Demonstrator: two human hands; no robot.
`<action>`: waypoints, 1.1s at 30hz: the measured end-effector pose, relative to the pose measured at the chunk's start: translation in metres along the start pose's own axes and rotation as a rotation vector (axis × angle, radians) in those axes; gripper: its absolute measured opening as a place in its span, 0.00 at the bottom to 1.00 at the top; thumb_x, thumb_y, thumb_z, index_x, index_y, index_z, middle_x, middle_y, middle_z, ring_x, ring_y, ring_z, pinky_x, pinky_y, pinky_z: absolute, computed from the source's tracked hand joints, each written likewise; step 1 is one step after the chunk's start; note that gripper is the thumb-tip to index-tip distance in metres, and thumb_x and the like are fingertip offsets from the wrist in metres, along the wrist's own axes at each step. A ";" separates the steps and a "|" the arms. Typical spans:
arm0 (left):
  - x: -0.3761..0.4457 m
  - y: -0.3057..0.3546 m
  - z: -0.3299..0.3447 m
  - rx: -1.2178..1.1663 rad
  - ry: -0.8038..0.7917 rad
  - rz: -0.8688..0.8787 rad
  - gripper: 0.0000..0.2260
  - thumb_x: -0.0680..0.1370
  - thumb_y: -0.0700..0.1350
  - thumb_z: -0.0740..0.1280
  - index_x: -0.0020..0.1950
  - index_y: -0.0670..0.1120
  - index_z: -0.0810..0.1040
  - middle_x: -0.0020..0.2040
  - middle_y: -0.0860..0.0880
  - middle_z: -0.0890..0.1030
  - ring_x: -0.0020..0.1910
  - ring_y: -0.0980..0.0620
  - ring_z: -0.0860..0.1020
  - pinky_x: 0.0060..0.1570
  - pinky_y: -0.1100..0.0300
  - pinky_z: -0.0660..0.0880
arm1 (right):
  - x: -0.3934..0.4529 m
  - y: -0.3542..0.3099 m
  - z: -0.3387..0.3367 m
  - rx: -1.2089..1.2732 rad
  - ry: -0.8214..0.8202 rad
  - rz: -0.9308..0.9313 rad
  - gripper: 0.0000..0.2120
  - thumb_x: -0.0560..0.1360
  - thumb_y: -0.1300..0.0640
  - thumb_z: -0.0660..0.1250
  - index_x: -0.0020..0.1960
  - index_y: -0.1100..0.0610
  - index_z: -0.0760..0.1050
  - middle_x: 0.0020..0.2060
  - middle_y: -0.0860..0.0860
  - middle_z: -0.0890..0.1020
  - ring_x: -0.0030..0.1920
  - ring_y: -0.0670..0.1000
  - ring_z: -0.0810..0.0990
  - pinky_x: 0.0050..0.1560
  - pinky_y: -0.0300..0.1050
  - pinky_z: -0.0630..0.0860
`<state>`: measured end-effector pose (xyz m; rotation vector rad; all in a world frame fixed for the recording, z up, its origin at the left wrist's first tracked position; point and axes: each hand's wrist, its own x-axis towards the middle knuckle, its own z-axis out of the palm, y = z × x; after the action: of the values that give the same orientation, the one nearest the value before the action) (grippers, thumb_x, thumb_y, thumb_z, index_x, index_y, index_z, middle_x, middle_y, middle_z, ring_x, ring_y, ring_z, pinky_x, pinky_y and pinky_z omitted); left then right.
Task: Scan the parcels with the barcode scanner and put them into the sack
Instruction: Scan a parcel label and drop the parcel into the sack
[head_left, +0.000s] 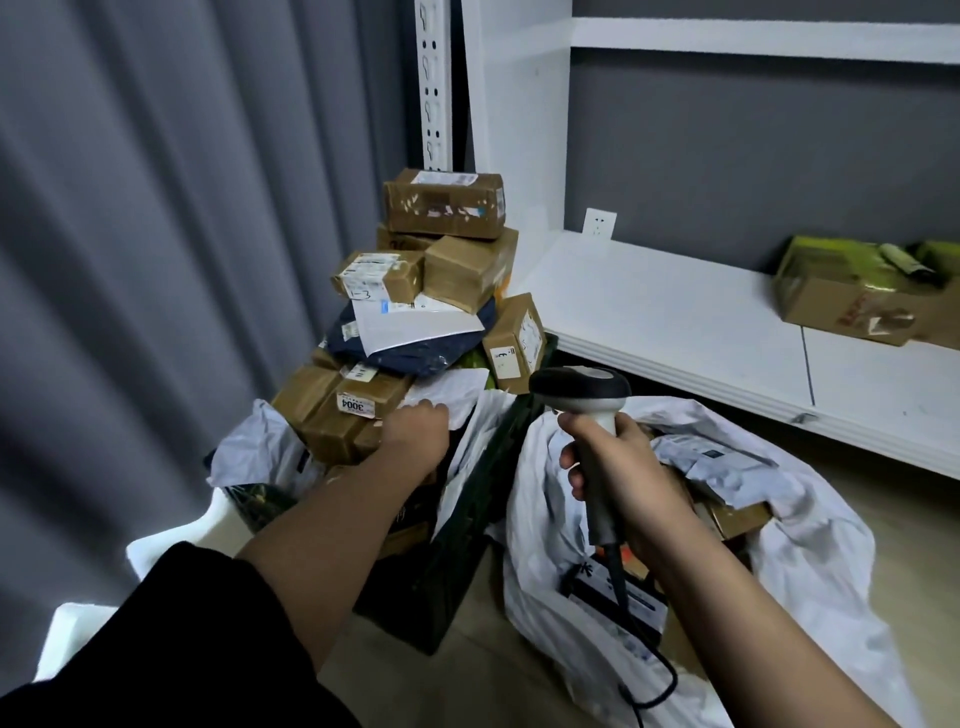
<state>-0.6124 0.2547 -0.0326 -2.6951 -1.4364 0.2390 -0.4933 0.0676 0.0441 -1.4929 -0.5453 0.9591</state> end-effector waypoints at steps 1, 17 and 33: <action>-0.001 0.000 -0.005 0.028 0.042 -0.002 0.16 0.81 0.40 0.55 0.67 0.45 0.71 0.64 0.44 0.75 0.62 0.44 0.76 0.55 0.53 0.73 | -0.001 0.000 0.000 0.011 -0.003 -0.008 0.10 0.78 0.57 0.66 0.55 0.60 0.69 0.29 0.54 0.76 0.24 0.49 0.68 0.26 0.40 0.66; -0.117 0.045 -0.116 -2.050 0.008 -0.082 0.10 0.82 0.37 0.58 0.59 0.49 0.72 0.50 0.51 0.81 0.47 0.53 0.81 0.38 0.60 0.82 | -0.019 0.003 -0.024 0.418 0.201 -0.166 0.20 0.74 0.60 0.73 0.61 0.60 0.70 0.34 0.52 0.75 0.28 0.46 0.73 0.31 0.41 0.73; -0.096 0.072 -0.093 -1.666 -0.070 0.079 0.05 0.80 0.39 0.64 0.50 0.48 0.78 0.46 0.49 0.83 0.39 0.58 0.82 0.38 0.65 0.79 | -0.030 -0.026 -0.068 -0.016 0.335 -0.311 0.09 0.75 0.63 0.70 0.52 0.57 0.72 0.34 0.52 0.77 0.32 0.47 0.74 0.31 0.36 0.72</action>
<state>-0.5895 0.1353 0.0584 -3.7411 -2.0237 -1.5688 -0.4492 0.0085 0.0730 -1.4897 -0.5210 0.4527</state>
